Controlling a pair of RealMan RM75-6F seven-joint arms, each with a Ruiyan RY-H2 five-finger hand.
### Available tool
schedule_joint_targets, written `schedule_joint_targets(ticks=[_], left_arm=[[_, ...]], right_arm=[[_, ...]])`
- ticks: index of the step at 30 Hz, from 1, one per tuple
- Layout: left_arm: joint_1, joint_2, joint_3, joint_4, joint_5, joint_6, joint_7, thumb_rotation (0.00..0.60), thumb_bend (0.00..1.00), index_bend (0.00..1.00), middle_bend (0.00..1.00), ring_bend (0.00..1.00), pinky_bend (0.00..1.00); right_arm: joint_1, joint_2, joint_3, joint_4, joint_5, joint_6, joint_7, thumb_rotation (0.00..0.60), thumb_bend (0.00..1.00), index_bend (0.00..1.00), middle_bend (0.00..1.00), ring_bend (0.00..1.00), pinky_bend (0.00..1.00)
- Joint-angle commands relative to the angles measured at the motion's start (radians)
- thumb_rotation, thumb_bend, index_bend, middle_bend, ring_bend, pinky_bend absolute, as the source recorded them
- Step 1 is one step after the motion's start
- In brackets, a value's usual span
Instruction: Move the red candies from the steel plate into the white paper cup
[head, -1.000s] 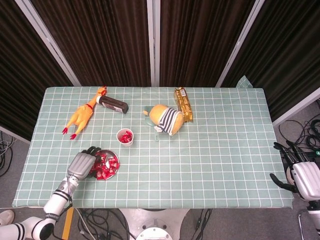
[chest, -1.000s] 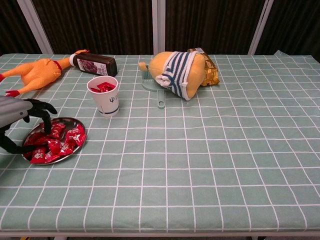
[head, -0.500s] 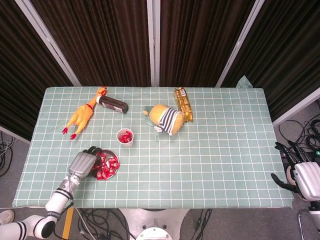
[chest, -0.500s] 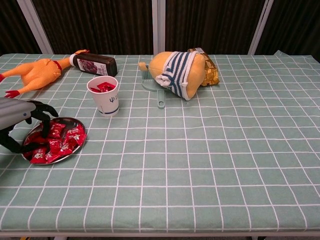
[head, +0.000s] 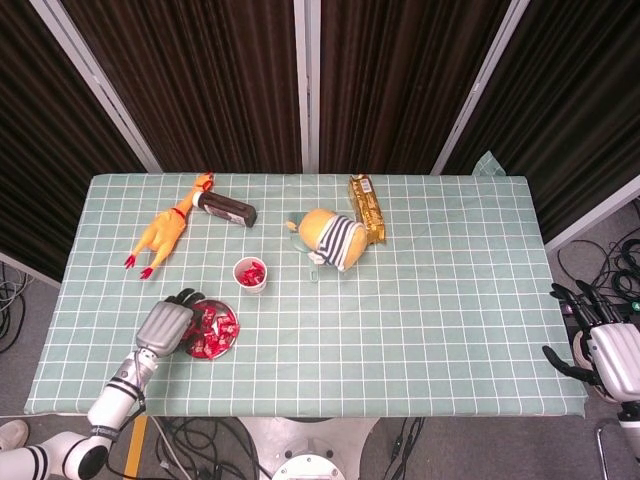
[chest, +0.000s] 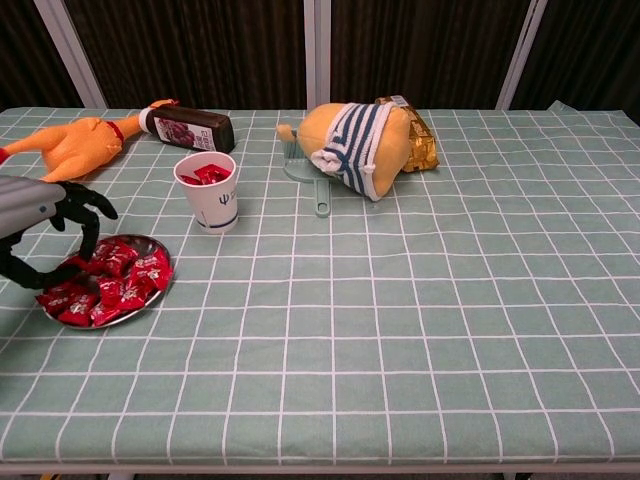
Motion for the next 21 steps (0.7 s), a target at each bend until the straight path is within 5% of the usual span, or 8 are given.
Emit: schedule_joint_targets(ticks=[1,10,21], left_arm=[[0.001,0.033,-0.023,-0.048,0.031,0.039,-0.028,0.600,0.40,0.63,0.30,0.15,0.34],[-0.064,0.094,-0.129,-0.140,0.079,0.071,-0.086,0.600,0.40,0.63,0.30,0.15,0.34],[-0.210,0.014,-0.215,-0.052,0.014,-0.057,-0.066,0.600,0.40,0.63,0.30,0.15,0.34]], right_arm=[[0.000,0.000,0.000,0.000,0.001,0.000,0.000,0.600,0.21,0.08,0.20,0.00,0.14],[-0.003,0.002,0.001,-0.004,0.004,0.005,-0.005,0.600,0.21,0.08,0.20,0.00,0.14],[-0.006,0.003,0.002,0.000,0.014,0.004,-0.003,0.600,0.21,0.08,0.20,0.00,0.14]])
